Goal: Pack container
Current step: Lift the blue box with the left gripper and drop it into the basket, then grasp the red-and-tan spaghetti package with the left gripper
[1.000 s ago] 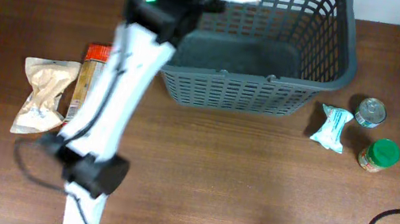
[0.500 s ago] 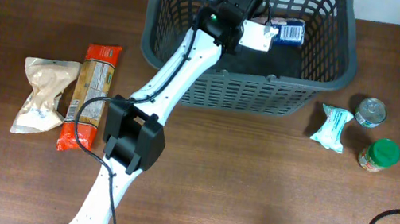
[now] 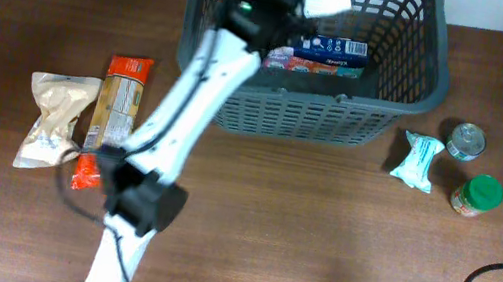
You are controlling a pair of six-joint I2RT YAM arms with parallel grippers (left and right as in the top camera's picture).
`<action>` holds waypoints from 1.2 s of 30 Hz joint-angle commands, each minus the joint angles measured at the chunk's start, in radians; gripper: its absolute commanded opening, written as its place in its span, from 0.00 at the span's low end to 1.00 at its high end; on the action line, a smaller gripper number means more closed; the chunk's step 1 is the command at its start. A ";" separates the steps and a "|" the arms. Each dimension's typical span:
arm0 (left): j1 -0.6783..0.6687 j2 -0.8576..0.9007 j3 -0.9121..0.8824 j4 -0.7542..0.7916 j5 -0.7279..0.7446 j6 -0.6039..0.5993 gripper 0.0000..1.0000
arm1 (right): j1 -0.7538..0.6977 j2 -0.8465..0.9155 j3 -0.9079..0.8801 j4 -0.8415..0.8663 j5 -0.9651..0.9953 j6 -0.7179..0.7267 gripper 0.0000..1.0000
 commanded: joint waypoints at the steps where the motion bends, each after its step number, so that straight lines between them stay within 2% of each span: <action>1: 0.053 -0.206 0.044 -0.133 -0.093 -0.219 0.99 | 0.005 -0.001 -0.005 0.000 -0.013 0.007 0.99; 4: 0.131 -0.262 0.044 -0.337 -0.162 -0.285 0.99 | 0.005 -0.001 -0.005 0.000 -0.013 0.008 0.99; 7: 0.258 -0.269 0.039 -0.542 -0.160 -0.448 0.98 | 0.005 -0.001 -0.005 0.000 -0.013 0.007 0.99; 10: 0.415 -0.267 -0.024 -0.659 -0.062 -0.604 0.91 | 0.005 -0.001 -0.005 0.000 -0.013 0.008 0.99; 11: 0.463 -0.267 -0.057 -0.678 -0.014 -0.623 0.89 | 0.005 -0.001 -0.005 0.000 -0.013 0.008 0.99; 13: 0.560 -0.266 -0.150 -0.693 0.099 -0.637 0.77 | 0.005 -0.001 -0.005 0.000 -0.013 0.007 0.99; 14: 0.595 -0.266 -0.198 -0.691 0.142 -0.638 0.75 | 0.005 -0.001 -0.005 0.000 -0.013 0.008 0.99; 17: 0.676 -0.266 -0.385 -0.651 0.222 -0.643 0.73 | 0.005 -0.001 -0.005 0.000 -0.013 0.007 0.99; 18: 0.706 -0.266 -0.529 -0.583 0.230 -0.644 0.73 | 0.005 -0.001 -0.005 0.000 -0.013 0.007 0.99; 24: 0.686 -0.266 -0.888 -0.307 0.232 -0.644 0.75 | 0.005 -0.001 -0.005 0.000 -0.013 0.007 0.99; 31: 0.653 -0.266 -1.080 -0.113 0.228 -0.645 0.79 | 0.005 -0.001 -0.005 0.000 -0.013 0.007 0.99; 36: 0.658 -0.266 -1.168 -0.017 0.226 -0.645 0.86 | 0.005 -0.001 -0.005 0.000 -0.013 0.007 0.99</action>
